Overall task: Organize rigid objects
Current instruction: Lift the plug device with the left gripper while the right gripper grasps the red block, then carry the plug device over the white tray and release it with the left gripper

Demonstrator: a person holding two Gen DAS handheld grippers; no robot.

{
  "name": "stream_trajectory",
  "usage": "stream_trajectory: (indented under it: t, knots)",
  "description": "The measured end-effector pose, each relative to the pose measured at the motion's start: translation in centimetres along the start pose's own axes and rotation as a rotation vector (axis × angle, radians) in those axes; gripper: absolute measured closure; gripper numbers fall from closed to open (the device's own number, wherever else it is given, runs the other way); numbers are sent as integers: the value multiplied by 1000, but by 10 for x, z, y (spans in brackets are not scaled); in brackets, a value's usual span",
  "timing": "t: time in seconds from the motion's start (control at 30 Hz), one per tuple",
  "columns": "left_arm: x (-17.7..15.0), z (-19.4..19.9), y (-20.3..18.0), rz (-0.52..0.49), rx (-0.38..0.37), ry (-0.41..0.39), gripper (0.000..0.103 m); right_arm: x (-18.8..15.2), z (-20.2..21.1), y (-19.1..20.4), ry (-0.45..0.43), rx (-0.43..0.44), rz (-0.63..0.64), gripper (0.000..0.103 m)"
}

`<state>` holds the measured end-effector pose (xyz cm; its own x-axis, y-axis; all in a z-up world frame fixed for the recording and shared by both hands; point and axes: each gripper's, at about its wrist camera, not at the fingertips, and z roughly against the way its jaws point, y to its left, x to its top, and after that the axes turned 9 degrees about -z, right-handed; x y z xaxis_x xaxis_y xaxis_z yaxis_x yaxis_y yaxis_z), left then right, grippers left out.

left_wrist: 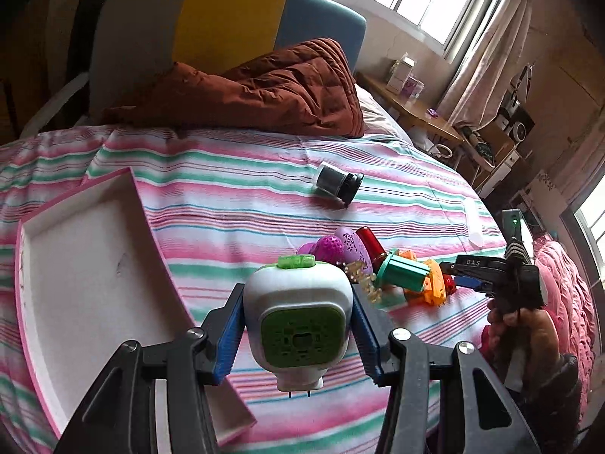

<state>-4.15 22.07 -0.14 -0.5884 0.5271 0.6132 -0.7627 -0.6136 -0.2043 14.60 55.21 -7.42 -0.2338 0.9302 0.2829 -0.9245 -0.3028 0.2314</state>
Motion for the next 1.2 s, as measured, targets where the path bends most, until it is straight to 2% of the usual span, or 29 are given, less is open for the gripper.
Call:
stream_trajectory:
  t: [0.23,0.4,0.43,0.5,0.73,0.87,1.0,1.2]
  knots:
    - [-14,10,11,22,6,1,50,-5,0,-1,34,12,27,55]
    - [-21,18,24,54,22,0,50,-9,-2,6,28,-46,100,56]
    - [-22,19,26,60,26,-1,50,-9,-1,6,22,-60,111,62]
    - [-25,21,32,74,31,-1,50,-9,0,7,1,-92,131,88]
    - [-40,32,57,119,66,-4,50,-16,2,21,-17,-168,228,87]
    - [-50,38,85,178,99,2,50,-16,3,20,-22,-184,247,87]
    - [-53,43,119,222,153,2,50,-20,4,25,-40,-218,299,87]
    - [-39,38,165,257,249,-3,50,-20,4,28,-60,-238,342,88]
